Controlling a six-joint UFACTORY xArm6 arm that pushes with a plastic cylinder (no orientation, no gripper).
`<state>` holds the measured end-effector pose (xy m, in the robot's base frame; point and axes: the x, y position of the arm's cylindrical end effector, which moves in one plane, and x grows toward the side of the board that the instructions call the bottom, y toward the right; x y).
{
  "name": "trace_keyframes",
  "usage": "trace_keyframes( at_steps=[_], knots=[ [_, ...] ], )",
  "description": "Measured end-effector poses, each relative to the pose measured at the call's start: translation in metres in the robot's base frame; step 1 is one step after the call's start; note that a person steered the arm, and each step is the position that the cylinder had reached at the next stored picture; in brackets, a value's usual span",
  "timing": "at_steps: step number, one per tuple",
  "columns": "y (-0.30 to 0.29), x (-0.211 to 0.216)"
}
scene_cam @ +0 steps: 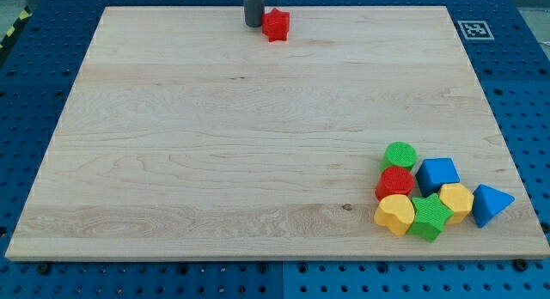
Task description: Push the red star into the group of blocks
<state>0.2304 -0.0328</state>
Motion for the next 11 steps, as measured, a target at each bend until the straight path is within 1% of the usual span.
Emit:
trace_keyframes(
  at_steps=[2,3,5,9,11],
  knots=[
    [0.036,-0.001],
    [0.036,0.005],
    [0.049,0.045],
    [0.126,0.097],
    [0.146,0.121]
  ],
)
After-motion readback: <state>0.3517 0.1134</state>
